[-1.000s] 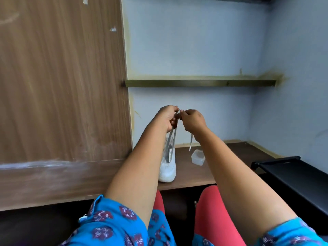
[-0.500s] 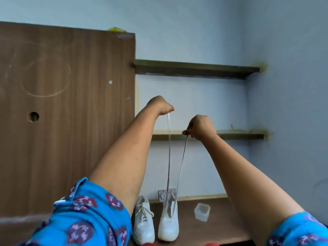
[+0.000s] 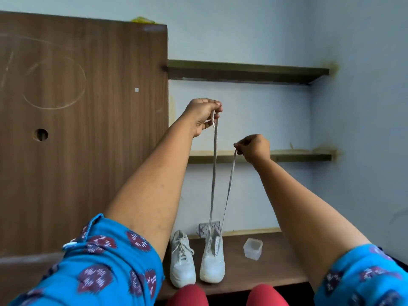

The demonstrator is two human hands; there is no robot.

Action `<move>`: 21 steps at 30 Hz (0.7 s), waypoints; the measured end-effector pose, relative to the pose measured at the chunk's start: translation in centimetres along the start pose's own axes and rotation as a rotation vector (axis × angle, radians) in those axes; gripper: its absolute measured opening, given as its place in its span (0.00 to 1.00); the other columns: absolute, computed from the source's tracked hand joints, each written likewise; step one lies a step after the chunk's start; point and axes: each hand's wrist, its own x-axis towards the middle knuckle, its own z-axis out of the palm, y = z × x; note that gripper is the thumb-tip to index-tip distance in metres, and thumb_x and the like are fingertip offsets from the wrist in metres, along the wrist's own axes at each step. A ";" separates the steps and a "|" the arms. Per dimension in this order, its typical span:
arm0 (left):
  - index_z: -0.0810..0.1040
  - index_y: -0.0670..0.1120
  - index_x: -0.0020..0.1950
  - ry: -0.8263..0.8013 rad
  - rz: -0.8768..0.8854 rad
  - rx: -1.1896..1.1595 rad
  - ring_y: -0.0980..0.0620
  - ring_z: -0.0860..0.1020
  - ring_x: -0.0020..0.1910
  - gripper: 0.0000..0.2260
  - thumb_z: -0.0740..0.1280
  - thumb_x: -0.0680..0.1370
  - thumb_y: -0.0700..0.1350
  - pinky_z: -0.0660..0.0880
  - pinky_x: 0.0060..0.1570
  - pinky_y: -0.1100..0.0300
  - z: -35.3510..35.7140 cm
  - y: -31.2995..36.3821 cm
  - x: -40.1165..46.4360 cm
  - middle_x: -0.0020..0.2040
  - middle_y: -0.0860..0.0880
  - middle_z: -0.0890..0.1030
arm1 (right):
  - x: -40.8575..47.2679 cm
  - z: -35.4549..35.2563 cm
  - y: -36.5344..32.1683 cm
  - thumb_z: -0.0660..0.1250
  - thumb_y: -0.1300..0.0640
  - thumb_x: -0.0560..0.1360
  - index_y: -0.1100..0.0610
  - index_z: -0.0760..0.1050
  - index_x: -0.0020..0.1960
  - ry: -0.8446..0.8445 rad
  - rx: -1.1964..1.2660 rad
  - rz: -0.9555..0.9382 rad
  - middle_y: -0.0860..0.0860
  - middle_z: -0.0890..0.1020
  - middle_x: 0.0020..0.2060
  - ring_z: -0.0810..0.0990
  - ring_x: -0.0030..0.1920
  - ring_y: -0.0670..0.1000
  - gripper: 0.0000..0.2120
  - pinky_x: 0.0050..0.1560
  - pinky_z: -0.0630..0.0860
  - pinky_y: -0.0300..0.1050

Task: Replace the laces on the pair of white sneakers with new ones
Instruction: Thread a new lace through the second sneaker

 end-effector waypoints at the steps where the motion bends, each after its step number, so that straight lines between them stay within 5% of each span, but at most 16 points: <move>1: 0.80 0.42 0.52 0.019 -0.002 0.035 0.54 0.77 0.35 0.06 0.65 0.78 0.40 0.76 0.42 0.60 0.2 -0.8 0.2 0.41 0.47 0.81 | 0.0 0.3 0.6 0.73 0.55 0.73 0.60 0.82 0.44 0.007 0.017 0.013 0.53 0.84 0.35 0.80 0.32 0.45 0.07 0.30 0.71 0.36; 8: 0.71 0.48 0.36 0.155 -0.193 0.428 0.49 0.67 0.27 0.08 0.68 0.73 0.45 0.66 0.30 0.62 0.4 -14.0 1.5 0.32 0.46 0.70 | -0.2 4.9 8.2 0.73 0.49 0.73 0.63 0.81 0.40 0.038 0.151 0.204 0.53 0.84 0.33 0.75 0.25 0.43 0.16 0.32 0.71 0.39; 11: 0.66 0.47 0.31 0.206 -0.289 0.584 0.48 0.68 0.30 0.13 0.67 0.72 0.45 0.63 0.32 0.60 0.0 -22.3 0.7 0.30 0.46 0.69 | -0.8 8.4 13.7 0.72 0.46 0.73 0.57 0.80 0.34 -0.022 0.194 0.301 0.52 0.83 0.32 0.79 0.31 0.47 0.16 0.37 0.75 0.44; 14: 0.73 0.44 0.33 0.133 -0.439 0.724 0.45 0.78 0.37 0.10 0.66 0.74 0.45 0.69 0.37 0.60 0.0 -30.3 -1.2 0.33 0.46 0.76 | -2.1 11.9 19.6 0.66 0.51 0.78 0.57 0.76 0.35 -0.106 0.385 0.525 0.53 0.80 0.33 0.81 0.38 0.52 0.15 0.40 0.76 0.47; 17: 0.81 0.43 0.44 -0.005 -0.570 0.806 0.42 0.81 0.49 0.05 0.65 0.75 0.42 0.73 0.44 0.59 0.4 -37.7 -3.0 0.45 0.44 0.81 | -3.9 15.3 24.9 0.56 0.58 0.83 0.60 0.69 0.38 -0.059 0.648 0.881 0.56 0.73 0.31 0.73 0.30 0.53 0.15 0.31 0.71 0.45; 21: 0.81 0.47 0.47 -0.168 -0.653 0.883 0.46 0.80 0.51 0.05 0.66 0.76 0.39 0.76 0.52 0.56 1.1 -44.5 -4.5 0.51 0.47 0.81 | -6.0 18.6 31.1 0.54 0.59 0.83 0.62 0.72 0.39 -0.446 0.013 0.851 0.56 0.74 0.32 0.66 0.26 0.51 0.16 0.25 0.64 0.41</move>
